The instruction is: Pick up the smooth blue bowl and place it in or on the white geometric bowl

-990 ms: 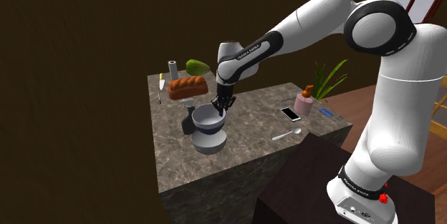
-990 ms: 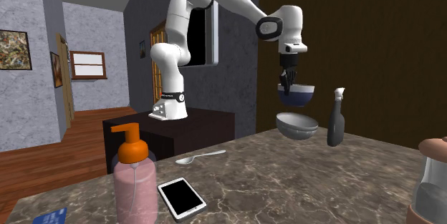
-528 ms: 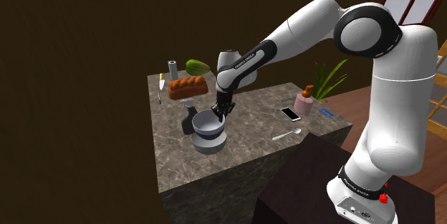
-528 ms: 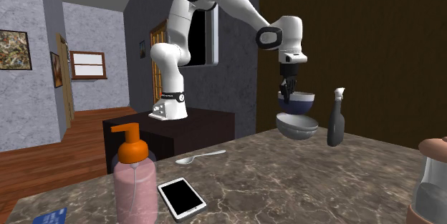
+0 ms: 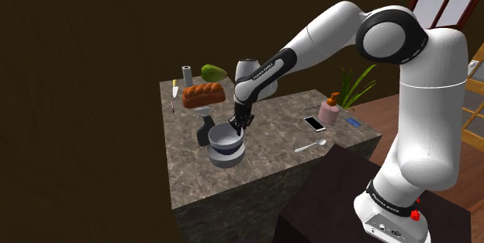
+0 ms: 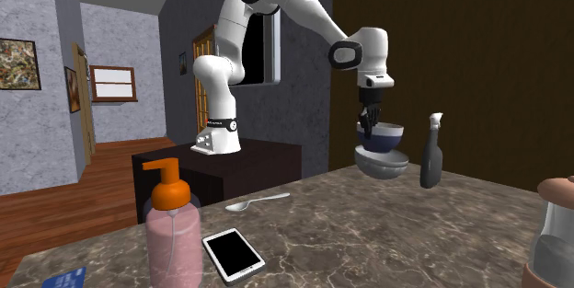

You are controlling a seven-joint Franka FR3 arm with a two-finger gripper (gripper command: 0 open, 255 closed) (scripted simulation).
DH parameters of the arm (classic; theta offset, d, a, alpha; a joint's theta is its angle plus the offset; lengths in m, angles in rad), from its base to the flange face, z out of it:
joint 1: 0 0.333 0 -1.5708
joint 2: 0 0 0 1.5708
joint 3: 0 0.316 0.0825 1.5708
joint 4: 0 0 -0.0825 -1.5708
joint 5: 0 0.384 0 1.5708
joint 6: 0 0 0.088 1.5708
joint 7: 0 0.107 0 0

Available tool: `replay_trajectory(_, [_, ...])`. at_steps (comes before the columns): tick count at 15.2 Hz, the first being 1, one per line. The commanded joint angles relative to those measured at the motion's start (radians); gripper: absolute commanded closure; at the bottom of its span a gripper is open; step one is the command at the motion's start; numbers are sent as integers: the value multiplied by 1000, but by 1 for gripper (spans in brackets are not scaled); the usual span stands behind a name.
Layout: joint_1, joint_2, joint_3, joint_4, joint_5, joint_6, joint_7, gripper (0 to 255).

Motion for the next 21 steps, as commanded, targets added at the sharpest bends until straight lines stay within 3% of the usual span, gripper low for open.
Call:
replay_trajectory(1, [0,1,0,-1,0,0,0,255])
replay_trajectory(3, [0,1,0,-1,0,0,0,255])
replay_trajectory(4, [-1,1,-1,0,0,0,-1,0])
replay_trajectory(9, [0,1,0,-1,0,0,0,0])
replay_trajectory(13, [-7,-84,-10,21,-15,-107,9,0])
replay_trajectory(21, [-7,-84,-10,21,-15,-107,9,0])
